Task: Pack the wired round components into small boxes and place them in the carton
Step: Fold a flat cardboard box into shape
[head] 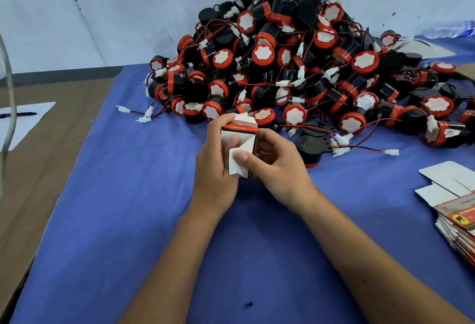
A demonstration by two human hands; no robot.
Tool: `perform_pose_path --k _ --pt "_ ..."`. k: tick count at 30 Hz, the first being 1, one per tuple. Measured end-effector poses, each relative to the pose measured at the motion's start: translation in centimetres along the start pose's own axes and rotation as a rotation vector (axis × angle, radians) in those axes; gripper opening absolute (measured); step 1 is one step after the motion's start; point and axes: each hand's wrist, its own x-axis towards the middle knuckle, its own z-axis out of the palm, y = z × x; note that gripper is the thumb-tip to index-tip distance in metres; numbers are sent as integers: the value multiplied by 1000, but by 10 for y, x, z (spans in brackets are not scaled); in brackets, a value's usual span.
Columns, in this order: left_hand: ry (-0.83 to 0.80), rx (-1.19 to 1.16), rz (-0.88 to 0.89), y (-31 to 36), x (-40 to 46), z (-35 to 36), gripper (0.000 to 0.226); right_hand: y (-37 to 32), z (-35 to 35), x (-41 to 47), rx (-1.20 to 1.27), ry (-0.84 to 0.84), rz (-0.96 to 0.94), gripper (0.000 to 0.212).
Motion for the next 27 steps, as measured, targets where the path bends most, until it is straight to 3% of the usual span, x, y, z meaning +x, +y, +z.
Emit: perform_pose_path --k 5,8,19,21,27 --pt "-127 -175 -29 3 0 -4 48 -3 -4 2 86 52 11 28" --pt "-173 -157 -23 4 -1 1 51 -1 -7 3 44 55 -2 27" --pt "-118 -46 25 3 -5 16 57 7 -7 7 -101 157 -18 30" --pt "-90 -44 23 3 -5 16 57 6 -8 6 -14 118 11 30" --pt "-36 -279 -118 4 0 10 47 6 -17 7 45 -10 -22 35"
